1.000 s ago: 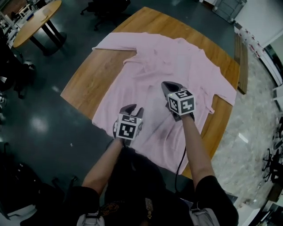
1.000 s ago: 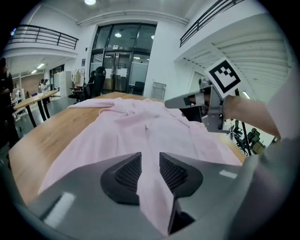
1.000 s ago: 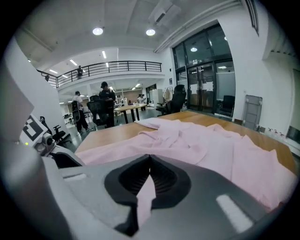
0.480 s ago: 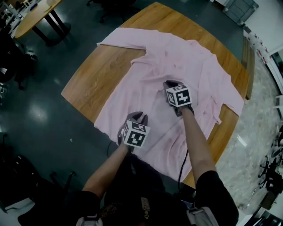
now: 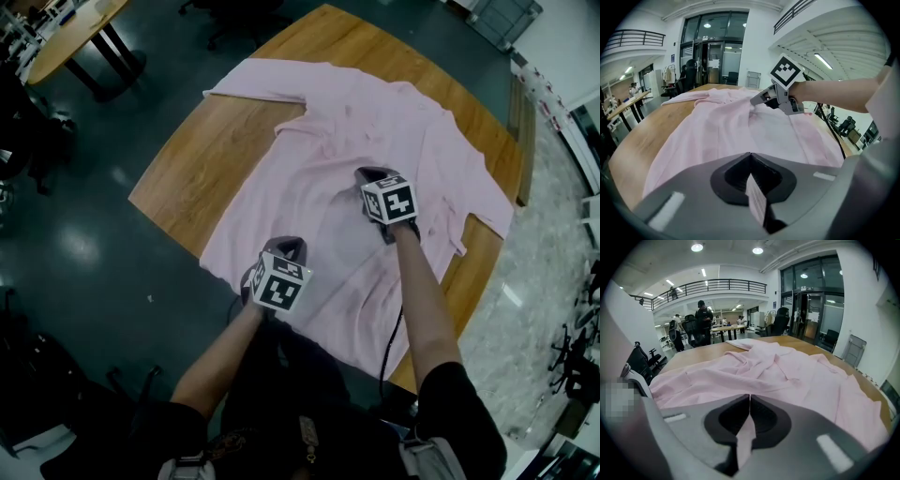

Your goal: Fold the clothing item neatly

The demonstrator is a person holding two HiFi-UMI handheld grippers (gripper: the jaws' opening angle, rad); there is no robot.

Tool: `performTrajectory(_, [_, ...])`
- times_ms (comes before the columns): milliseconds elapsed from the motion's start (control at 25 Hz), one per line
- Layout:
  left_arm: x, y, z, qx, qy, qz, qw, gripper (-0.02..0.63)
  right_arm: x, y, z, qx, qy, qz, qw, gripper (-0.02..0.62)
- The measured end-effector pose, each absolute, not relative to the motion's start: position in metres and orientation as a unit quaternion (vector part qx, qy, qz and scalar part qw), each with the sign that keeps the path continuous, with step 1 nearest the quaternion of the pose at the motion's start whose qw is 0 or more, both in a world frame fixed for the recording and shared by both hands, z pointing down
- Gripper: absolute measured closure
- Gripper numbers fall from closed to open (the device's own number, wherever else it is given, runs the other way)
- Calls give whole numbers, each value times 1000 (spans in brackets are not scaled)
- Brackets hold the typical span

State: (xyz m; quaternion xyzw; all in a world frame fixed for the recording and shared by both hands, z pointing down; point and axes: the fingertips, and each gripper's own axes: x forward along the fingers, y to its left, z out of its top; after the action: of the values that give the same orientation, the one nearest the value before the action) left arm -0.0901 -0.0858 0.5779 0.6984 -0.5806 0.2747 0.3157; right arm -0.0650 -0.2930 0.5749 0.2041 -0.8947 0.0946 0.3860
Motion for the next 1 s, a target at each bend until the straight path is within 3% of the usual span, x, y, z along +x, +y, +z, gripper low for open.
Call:
performTrajectory(520, [-63, -51, 575, 721, -545, 277, 327, 598, 6, -311, 593, 287, -853, 108, 422, 584])
performTrajectory(680, [-58, -45, 578, 721, -536, 284, 334, 451, 0, -313, 584, 301, -863, 111, 390, 572])
performTrajectory(1000, [-52, -25, 569, 717, -543, 300, 318, 491, -16, -268, 535, 255, -903, 90, 334, 566])
